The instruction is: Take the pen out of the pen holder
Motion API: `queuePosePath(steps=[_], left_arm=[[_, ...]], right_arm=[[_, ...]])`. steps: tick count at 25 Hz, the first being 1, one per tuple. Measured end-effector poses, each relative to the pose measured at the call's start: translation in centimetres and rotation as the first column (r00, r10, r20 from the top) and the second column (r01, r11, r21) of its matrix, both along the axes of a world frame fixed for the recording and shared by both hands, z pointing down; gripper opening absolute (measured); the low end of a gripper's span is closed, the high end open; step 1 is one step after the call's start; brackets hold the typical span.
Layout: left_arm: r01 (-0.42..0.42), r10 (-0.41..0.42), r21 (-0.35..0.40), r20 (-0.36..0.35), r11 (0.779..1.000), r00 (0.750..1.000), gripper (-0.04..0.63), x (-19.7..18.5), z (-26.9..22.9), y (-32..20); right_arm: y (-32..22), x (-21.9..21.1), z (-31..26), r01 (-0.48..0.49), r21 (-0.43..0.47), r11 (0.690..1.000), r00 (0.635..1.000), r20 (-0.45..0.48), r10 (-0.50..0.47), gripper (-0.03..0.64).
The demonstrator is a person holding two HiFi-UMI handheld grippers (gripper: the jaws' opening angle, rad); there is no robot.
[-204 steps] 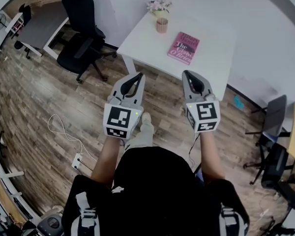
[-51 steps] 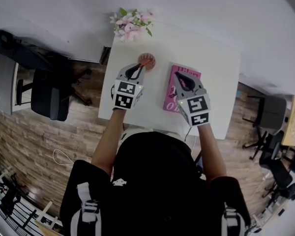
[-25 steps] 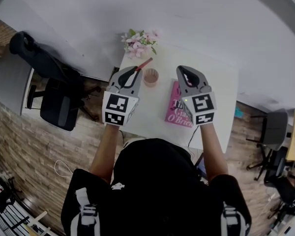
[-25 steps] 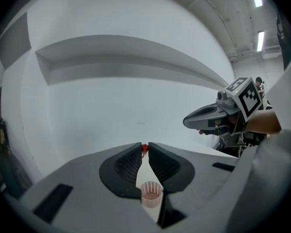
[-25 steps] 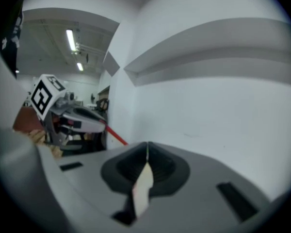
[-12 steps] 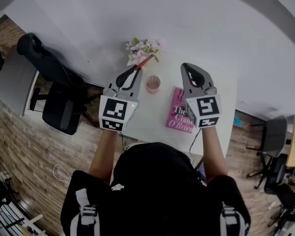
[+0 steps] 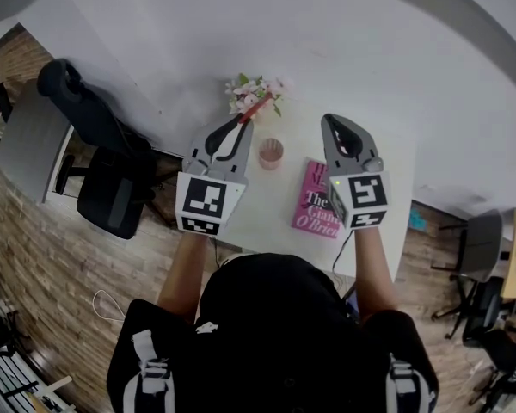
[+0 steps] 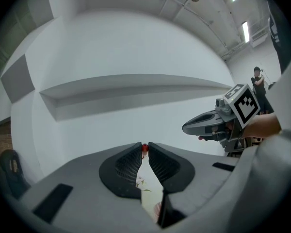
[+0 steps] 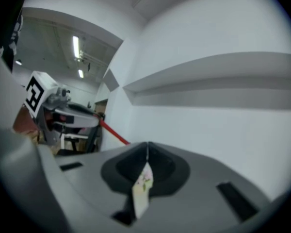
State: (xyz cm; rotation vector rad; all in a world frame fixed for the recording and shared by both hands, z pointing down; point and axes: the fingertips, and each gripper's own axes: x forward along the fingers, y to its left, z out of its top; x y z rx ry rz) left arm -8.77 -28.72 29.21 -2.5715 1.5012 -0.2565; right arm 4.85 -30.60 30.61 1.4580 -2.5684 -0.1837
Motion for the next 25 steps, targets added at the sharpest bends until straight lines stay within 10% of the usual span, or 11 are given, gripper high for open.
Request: queuePosePath(steps=[25], left_arm=[[-0.006, 0.006, -0.027, -0.022, 1.0, 1.0, 0.057, 0.7, 1.1, 0.3]], right_arm=[[-0.1, -0.4, 1.3, 0.005, -0.024, 1.0, 1.0, -0.012, -0.006, 0.035]])
